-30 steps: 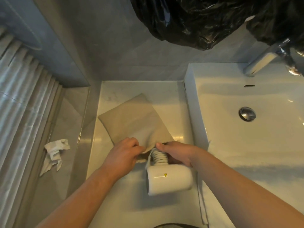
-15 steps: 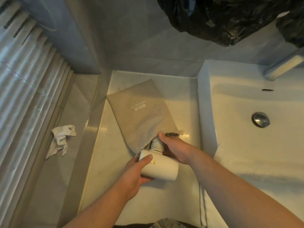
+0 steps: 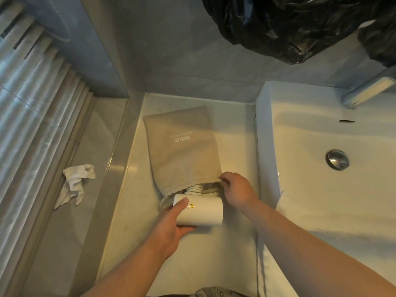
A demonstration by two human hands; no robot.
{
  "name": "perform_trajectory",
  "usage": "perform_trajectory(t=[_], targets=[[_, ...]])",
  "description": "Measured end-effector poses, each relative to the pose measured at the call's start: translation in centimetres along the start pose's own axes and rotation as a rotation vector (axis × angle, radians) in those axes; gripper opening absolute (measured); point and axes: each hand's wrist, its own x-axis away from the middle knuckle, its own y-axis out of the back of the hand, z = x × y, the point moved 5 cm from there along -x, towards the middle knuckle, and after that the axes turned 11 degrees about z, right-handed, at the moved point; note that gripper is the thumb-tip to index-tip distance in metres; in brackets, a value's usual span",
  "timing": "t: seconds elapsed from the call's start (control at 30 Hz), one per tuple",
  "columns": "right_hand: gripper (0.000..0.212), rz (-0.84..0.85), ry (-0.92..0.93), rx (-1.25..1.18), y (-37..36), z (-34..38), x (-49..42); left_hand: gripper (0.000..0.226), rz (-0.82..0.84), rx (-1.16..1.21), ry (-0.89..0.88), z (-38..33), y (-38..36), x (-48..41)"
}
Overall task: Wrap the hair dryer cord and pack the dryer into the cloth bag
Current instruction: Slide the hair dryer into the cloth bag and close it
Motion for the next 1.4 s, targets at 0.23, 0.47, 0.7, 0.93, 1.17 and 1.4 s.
perform_trajectory(t=[0.23, 0.47, 0.7, 0.93, 1.17, 1.4], targets=[[0.029, 0.07, 0.109, -0.104, -1.4, 1.0, 3.6, 0.033, -0.015, 0.165, -0.059, -1.1, -1.1, -1.1], [0.006, 0.019, 0.089, -0.368, -2.3, 1.1, 4.7, 0.051, -0.131, 0.021, -0.19, -2.6, -1.2, -1.8], [0.065, 0.061, 0.104, -0.435, -2.9, 3.3, 3.7, 0.016, -0.134, -0.337, -0.192, -4.0, -1.1, -1.3], [0.08, 0.027, 0.035, -0.27, -3.1, 2.6, 3.6, 0.046, -0.229, -0.325, -0.343, -7.5, 3.2, -1.8], [0.064, -0.024, -0.028, -0.25, -4.1, 2.8, 2.4, 0.02, -0.208, -0.872, -0.406, -8.4, 2.5, -2.8], [0.052, -0.038, -0.117, -0.187, -4.1, 2.5, 2.3, 0.021, -0.278, -1.038, -0.388, -9.0, 1.3, -2.3]])
